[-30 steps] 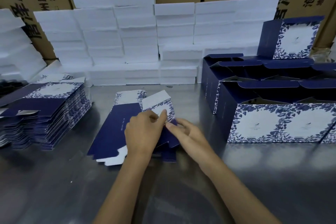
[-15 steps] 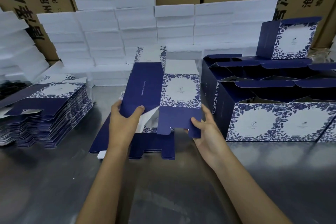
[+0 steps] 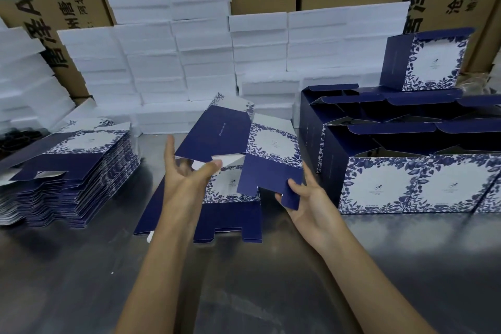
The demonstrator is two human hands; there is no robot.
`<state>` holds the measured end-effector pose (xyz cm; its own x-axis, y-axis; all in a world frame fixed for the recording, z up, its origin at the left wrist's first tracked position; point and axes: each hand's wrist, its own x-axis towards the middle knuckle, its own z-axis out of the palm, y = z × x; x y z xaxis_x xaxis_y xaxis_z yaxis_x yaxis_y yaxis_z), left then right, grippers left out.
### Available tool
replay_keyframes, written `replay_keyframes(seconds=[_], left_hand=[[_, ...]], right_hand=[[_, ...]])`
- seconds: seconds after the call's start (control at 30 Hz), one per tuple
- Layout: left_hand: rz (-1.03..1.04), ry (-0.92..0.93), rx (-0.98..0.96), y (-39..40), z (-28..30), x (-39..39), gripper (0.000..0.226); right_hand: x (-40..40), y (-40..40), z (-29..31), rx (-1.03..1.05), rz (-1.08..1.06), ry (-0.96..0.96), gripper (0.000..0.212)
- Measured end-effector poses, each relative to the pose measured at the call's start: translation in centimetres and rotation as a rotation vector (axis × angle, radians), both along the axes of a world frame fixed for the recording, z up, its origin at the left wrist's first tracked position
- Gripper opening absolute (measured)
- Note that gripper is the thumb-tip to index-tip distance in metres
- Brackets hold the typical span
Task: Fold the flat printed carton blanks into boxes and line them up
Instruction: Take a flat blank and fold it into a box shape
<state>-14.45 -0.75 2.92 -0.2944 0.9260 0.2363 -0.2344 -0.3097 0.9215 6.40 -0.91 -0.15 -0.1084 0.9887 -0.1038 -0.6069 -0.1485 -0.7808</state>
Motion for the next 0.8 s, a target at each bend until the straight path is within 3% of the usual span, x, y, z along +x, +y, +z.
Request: replay_keyframes(seconds=[0.1, 0.27, 0.43, 0.5, 0.57, 0.63, 0.73, 0.8], left_hand=[[0.065, 0.257, -0.012, 0.0, -0.4, 0.0, 0.103], [0.152, 0.384, 0.06, -0.3, -0.6, 0.2, 0.096], [0.224, 0.592, 0.128, -1.2, -0.4, 1.3, 0.095], [0.228, 0.692, 0.187, -1.4, -0.3, 1.7, 0.095], [0.216, 0.752, 0.236, -1.5, -0.2, 1.8, 0.092], [0.213, 0.819, 0.249, -1.6, -0.3, 2.1, 0.087], [0.169, 0.959, 0.169, -1.7, -0.5, 2.3, 0.077], [0.04, 1.062, 0.01, -1.6, -0.6, 1.9, 0.064]], right_hand=[[0.1, 0.3, -0.3, 0.01, 0.006, -0.021, 0.06], [-0.4, 0.7, 0.0, -0.018, -0.036, -0.03, 0.057], [-0.8, 0.7, 0.2, -0.004, 0.022, -0.213, 0.022], [-0.6, 0.8, 0.4, -0.026, 0.04, -0.187, 0.031], [-0.1, 0.9, 0.5, -0.046, 0.104, -0.116, 0.06], [0.4, 0.9, 0.3, -0.022, 0.144, -0.052, 0.074], [0.5, 0.9, 0.3, -0.031, 0.108, -0.016, 0.053], [0.6, 1.1, 0.3, -0.105, 0.045, -0.025, 0.032]])
